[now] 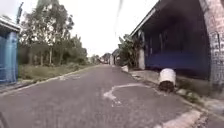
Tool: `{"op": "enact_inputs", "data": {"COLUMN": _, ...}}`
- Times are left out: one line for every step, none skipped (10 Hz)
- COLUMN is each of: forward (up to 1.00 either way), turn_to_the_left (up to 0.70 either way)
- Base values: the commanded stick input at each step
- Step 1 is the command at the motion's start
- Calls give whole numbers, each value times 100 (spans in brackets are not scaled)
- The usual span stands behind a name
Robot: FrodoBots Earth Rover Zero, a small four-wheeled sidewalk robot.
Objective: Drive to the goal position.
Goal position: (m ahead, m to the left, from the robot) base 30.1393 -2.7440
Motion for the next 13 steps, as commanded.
{"op": "enact_inputs", "data": {"forward": 70, "turn_to_the_left": 0}}
{"op": "enact_inputs", "data": {"forward": 70, "turn_to_the_left": 0}}
{"op": "enact_inputs", "data": {"forward": 70, "turn_to_the_left": 0}}
{"op": "enact_inputs", "data": {"forward": 70, "turn_to_the_left": 0}}
{"op": "enact_inputs", "data": {"forward": 70, "turn_to_the_left": 0}}
{"op": "enact_inputs", "data": {"forward": 70, "turn_to_the_left": 0}}
{"op": "enact_inputs", "data": {"forward": 70, "turn_to_the_left": 0}}
{"op": "enact_inputs", "data": {"forward": 70, "turn_to_the_left": 0}}
{"op": "enact_inputs", "data": {"forward": 70, "turn_to_the_left": 0}}
{"op": "enact_inputs", "data": {"forward": 70, "turn_to_the_left": 0}}
{"op": "enact_inputs", "data": {"forward": 70, "turn_to_the_left": 0}}
{"op": "enact_inputs", "data": {"forward": 70, "turn_to_the_left": 0}}
{"op": "enact_inputs", "data": {"forward": 70, "turn_to_the_left": 0}}
